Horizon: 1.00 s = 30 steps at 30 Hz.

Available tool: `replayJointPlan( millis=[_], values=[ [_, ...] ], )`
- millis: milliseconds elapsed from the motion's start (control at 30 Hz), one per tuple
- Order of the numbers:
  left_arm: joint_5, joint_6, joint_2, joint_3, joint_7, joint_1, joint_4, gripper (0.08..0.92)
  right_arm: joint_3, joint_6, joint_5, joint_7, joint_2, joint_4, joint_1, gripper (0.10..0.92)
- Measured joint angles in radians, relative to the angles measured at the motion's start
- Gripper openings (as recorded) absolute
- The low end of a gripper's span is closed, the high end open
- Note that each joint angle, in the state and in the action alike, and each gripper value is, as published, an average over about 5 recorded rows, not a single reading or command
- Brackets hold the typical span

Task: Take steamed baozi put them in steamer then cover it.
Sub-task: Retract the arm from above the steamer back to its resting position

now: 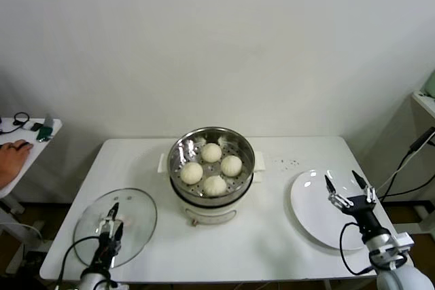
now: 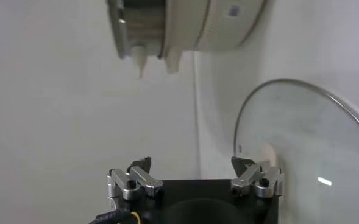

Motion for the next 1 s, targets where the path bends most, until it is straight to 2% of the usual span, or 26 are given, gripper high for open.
replayJointPlan(
  millis=[400, 1000],
  values=[
    [0.037, -0.053, -0.004, -0.042, -0.067, -0.082, 0.161, 0.823, -0.004, 0.000, -0.043, -0.004, 0.029, 0.019, -0.041, 0.823],
    [-0.008, -0.067, 0.017, -0.044, -0.120, -0.199, 0.277, 0.823, -0.024, 0.001, -0.099, -0.012, 0.064, 0.019, -0.055, 0.823]
  ],
)
